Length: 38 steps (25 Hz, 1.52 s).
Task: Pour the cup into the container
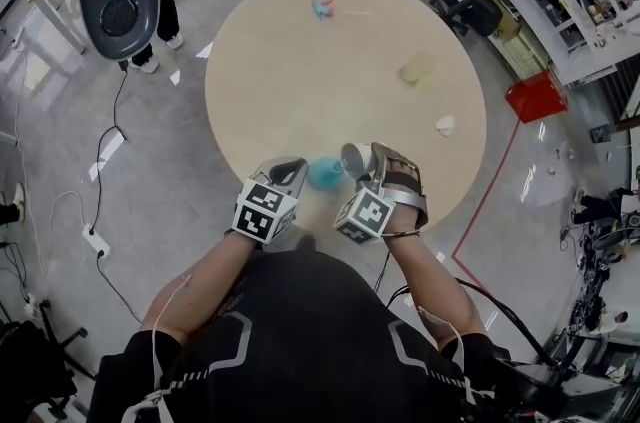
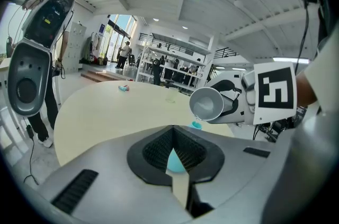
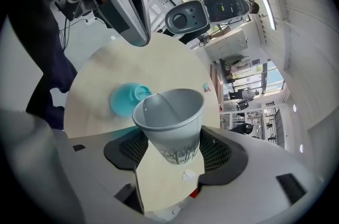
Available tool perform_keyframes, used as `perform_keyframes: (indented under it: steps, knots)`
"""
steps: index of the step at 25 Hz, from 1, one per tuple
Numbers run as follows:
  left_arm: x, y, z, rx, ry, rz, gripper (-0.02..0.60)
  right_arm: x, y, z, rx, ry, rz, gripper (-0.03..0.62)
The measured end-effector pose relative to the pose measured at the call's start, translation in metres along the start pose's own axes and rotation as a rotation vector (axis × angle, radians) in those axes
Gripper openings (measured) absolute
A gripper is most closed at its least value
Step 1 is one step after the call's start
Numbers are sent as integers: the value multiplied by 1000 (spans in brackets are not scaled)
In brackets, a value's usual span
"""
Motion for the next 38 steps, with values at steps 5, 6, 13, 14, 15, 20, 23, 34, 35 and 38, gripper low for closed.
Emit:
perform_keyframes:
  steps: [5,6,13,14,15,20,23,34,35,38]
  knots:
    - [2,6,-3,8,8,1,0,-1,2,2,-8,6,-3,307]
    - [2,7,-3,10,9,2,0,-1,2,3,-10,8,-4,307]
    - [3,1,-3,6,15,5,0,-8,-3,-5,-16,23,-18,307]
    - [3,1,-3,8,16,6,0,-8,-4,-5,-20,25,-19,307]
    - [3,1,-3,9,15,7,0,-9,-4,-5,-23,28,-19,307]
    - [3,2,1,10,11,6,0,-10,-5,-5,-35,31,-12,307]
    - [0,2,-1,1,16,2,0,-12,-4,-4,-46,44,-7,307]
    - [2,0,-2,-9,16,4,0,-13,-5,-3,-66,67,-2,307]
    - [2,0,-1,-8,16,6,0,-12,-5,-3,-66,61,-1,307]
    - [1,1,-1,-8,14,11,0,-11,-4,-1,-39,44,-9,307]
Point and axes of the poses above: the fingertips, and each gripper's own axes: x forward along the fingers, z to its left, y out of its underside, the point moved 7 cm from there along -x, backward along the fingers, and after that the axes turned 6 degrees about -y, right-handed, at the moved point
